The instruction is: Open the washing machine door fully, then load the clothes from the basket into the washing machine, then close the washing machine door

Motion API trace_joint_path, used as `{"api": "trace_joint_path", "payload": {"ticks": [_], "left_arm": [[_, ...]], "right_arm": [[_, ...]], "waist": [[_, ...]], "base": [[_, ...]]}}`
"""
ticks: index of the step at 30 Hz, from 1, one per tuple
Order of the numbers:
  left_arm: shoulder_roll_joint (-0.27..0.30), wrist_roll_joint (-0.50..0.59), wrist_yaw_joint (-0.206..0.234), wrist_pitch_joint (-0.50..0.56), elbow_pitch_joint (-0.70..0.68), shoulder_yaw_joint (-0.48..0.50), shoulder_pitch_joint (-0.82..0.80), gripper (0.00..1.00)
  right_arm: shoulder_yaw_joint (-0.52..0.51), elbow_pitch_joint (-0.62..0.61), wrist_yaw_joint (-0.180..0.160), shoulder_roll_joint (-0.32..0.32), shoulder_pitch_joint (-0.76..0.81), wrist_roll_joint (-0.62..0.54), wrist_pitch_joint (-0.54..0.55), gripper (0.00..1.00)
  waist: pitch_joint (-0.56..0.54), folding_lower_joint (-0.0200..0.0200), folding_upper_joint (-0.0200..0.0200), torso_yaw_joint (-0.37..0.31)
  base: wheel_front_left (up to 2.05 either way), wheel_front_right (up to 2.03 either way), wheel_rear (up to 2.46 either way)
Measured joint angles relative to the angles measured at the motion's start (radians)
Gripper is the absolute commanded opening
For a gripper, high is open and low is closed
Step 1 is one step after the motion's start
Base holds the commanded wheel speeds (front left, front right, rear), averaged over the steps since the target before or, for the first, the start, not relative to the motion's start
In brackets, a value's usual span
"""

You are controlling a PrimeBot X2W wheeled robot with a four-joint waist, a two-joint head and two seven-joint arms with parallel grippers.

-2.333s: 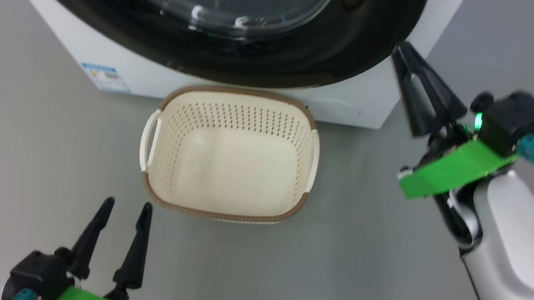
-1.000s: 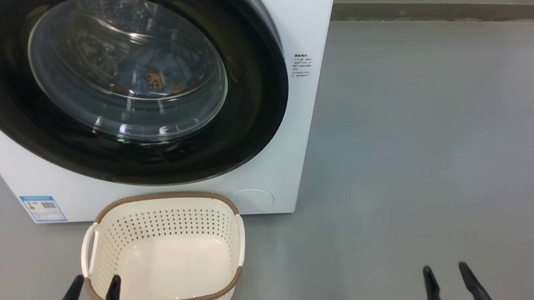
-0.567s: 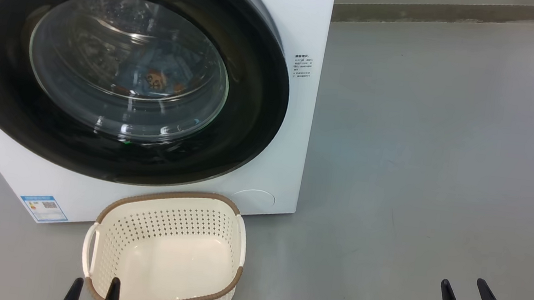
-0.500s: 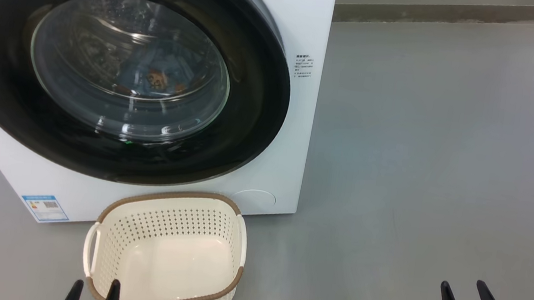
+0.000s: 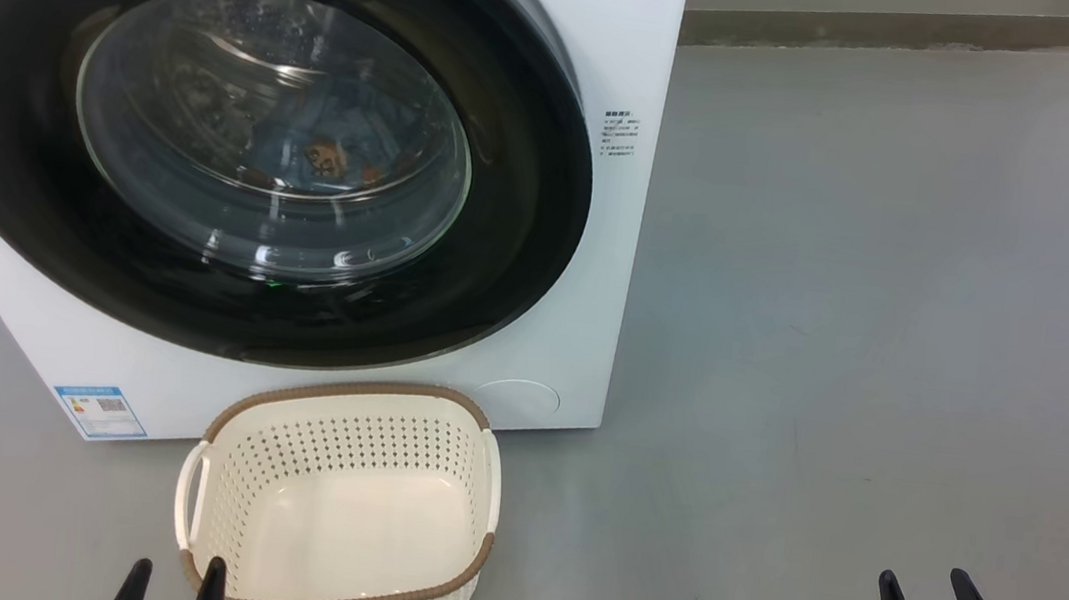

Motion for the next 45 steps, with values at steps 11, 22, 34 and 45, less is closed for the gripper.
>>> {"api": "trace_joint_path", "payload": {"ticks": [11,22,34,45], "left_arm": [[0.0,0.001,0.0,0.0,-0.007,0.006,0.0,1.0],[-0.001,0.001,0.0,0.0,-0.013,0.021,0.0,1.0],[-0.024,-0.014,0.0,0.004,0.064,0.002,0.003,0.0],[-0.023,-0.125,0.0,0.028,0.079,0.004,0.0,0.0]], "right_arm": [[0.003,0.0,0.0,0.0,0.0,0.0,0.0,1.0],[0.005,0.0,0.0,0.0,0.0,0.0,0.0,1.0],[0.007,0.083,0.0,0.033,0.001,0.011,0.003,0.0],[0.006,0.088,0.0,0.041,0.0,0.129,0.033,0.0]], "waist": [[-0.001,0.0,0.0,0.003],[-0.002,0.0,0.0,0.006],[-0.003,0.0001,0.0,0.009],[0.0,0.0003,0.0,0.016]], "base": [[0.0,0.0,0.0],[0.0,0.0,0.0],[0.0,0.0,0.0],[0.0,0.0,0.0]]}}
